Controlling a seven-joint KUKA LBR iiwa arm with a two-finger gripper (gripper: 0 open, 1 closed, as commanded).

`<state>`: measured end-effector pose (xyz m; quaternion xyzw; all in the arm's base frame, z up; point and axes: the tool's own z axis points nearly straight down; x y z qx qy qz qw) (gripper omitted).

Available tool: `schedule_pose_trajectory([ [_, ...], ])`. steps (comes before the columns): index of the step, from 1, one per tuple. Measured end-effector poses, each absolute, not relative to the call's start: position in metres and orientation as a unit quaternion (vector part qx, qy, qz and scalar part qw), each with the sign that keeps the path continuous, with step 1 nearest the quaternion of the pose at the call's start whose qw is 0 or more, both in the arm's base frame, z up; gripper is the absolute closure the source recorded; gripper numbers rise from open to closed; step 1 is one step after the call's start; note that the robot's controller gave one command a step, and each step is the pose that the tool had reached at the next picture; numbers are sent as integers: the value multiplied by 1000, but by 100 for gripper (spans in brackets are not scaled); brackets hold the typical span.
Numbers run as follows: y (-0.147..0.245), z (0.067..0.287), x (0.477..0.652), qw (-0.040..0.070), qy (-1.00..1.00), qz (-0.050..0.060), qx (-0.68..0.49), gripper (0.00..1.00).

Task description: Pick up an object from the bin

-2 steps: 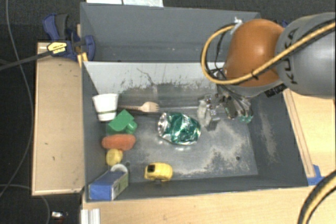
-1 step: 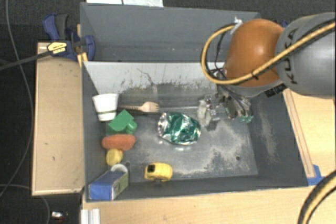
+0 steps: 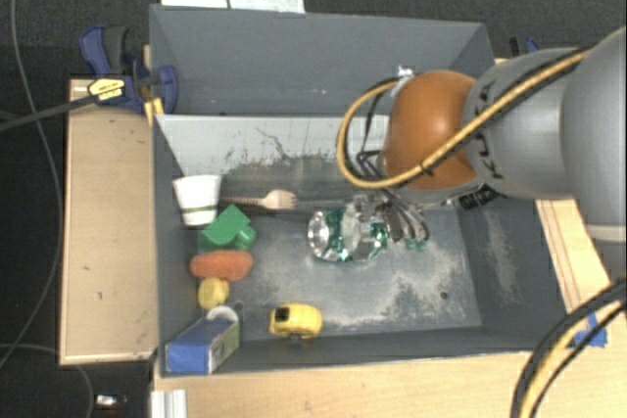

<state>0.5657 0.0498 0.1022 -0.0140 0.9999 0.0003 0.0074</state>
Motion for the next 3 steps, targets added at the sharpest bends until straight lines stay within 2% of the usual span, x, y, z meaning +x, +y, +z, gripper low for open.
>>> schedule_pose_trajectory([
  [1,66,83,579,11,1000,-5,18,100],
  [2,73,137,562,6,1000,-2,19,100],
  [3,70,212,566,9,1000,-2,4,100],
])
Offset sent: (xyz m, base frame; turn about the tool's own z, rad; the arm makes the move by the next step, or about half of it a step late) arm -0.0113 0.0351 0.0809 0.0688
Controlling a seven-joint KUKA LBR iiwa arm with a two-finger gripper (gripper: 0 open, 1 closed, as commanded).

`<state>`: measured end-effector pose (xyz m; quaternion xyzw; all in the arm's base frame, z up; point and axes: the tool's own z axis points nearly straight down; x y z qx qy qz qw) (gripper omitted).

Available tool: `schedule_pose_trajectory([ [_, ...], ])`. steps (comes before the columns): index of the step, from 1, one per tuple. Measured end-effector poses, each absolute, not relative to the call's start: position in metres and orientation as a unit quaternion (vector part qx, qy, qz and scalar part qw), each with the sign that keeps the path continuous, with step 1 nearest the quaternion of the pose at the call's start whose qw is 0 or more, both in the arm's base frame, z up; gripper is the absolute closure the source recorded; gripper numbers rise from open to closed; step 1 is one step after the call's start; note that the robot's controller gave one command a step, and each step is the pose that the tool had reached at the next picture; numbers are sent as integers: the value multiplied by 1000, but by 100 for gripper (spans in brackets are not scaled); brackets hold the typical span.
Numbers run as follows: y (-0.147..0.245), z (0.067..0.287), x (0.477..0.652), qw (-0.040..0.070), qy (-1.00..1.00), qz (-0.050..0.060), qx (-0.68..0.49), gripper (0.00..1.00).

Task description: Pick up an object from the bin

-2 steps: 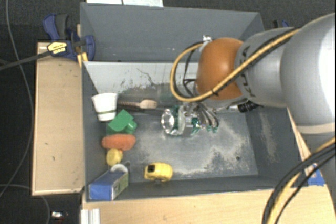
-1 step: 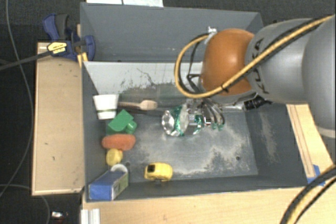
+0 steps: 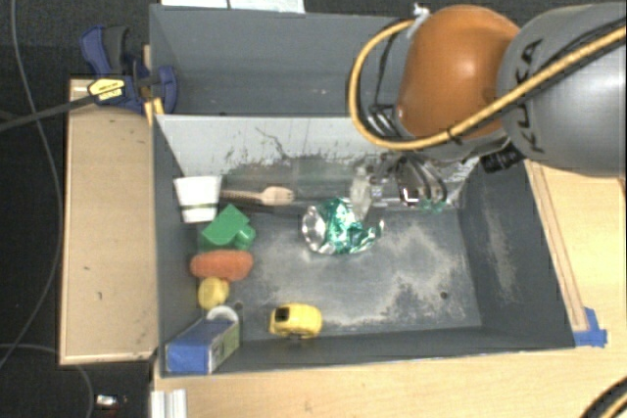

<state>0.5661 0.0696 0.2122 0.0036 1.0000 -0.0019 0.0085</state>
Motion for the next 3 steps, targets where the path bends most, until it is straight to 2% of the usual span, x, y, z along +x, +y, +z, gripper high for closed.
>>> schedule_pose_trajectory([
  [1,75,188,568,14,999,0,40,100],
  [2,66,136,568,16,999,-1,43,100],
  [3,63,93,564,15,995,1,96,100],
])
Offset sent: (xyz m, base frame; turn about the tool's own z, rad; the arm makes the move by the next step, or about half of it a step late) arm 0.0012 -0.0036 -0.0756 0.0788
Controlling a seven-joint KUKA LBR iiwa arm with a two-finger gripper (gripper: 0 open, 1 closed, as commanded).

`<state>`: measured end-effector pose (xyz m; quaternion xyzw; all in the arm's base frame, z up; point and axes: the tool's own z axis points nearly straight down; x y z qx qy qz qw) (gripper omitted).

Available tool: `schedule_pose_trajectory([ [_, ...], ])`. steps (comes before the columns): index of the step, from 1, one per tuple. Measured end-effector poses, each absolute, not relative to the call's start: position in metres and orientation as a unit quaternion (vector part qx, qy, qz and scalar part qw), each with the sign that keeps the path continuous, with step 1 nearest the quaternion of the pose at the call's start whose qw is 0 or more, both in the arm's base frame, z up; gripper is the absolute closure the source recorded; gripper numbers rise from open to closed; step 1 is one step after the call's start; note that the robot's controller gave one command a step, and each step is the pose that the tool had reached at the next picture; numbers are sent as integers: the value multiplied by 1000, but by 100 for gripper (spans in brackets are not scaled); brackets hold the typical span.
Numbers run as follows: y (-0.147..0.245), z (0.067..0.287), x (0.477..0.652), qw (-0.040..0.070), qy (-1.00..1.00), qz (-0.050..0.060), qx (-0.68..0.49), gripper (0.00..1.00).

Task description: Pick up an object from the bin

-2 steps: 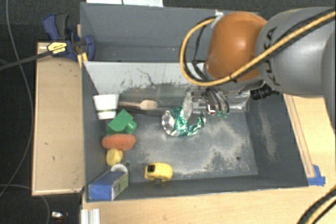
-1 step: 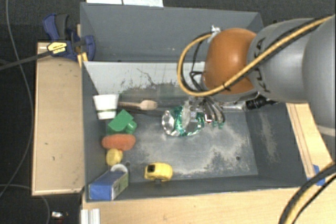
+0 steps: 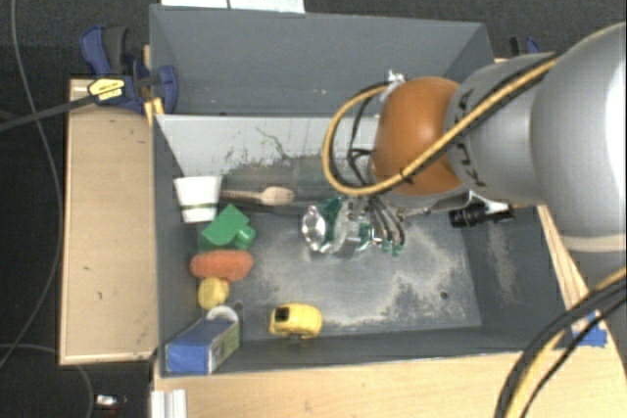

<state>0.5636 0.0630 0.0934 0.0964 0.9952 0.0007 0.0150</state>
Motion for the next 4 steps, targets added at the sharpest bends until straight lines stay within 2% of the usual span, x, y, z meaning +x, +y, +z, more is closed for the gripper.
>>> schedule_pose_trajectory([
  [1,64,101,565,16,995,1,103,100],
  [2,67,173,566,15,995,0,97,100],
  [3,55,248,559,14,995,0,99,100],
  [4,67,216,567,22,991,3,135,100],
])
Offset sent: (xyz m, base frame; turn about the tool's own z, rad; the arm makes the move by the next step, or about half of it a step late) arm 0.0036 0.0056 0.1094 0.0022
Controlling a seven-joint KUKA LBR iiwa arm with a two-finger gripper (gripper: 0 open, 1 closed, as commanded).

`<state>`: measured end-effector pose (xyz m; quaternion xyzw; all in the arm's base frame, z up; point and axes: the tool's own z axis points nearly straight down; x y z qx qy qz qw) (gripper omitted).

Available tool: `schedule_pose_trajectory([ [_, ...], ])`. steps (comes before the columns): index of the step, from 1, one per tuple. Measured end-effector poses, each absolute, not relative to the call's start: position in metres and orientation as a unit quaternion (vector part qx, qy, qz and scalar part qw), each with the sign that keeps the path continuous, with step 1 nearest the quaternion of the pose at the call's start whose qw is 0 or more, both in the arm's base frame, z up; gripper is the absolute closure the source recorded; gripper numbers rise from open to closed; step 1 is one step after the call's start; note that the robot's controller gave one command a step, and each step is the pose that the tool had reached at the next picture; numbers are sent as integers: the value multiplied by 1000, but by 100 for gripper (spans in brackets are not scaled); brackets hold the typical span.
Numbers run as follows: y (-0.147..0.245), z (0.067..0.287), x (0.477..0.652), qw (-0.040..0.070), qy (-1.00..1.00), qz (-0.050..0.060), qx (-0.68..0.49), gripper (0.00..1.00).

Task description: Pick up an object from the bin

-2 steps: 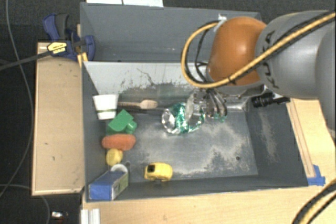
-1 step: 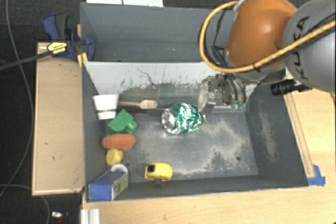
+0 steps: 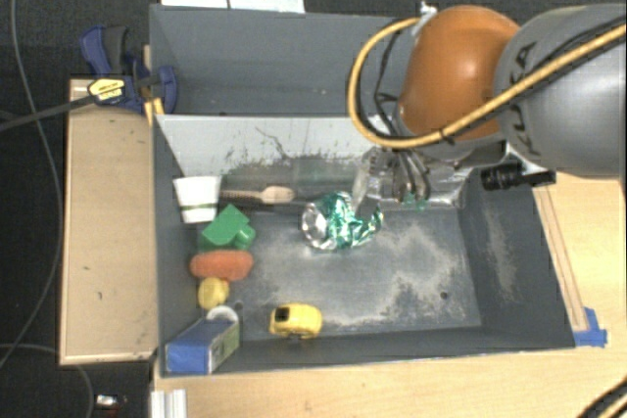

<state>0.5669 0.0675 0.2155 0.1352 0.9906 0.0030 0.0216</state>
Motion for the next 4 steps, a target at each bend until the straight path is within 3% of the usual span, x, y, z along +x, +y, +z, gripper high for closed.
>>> schedule_pose_trajectory([
  [1,55,165,552,23,988,2,152,100],
  [2,82,109,577,24,996,2,80,100],
  [3,79,84,585,24,997,-7,75,100],
  [4,82,101,579,25,997,0,75,100],
])
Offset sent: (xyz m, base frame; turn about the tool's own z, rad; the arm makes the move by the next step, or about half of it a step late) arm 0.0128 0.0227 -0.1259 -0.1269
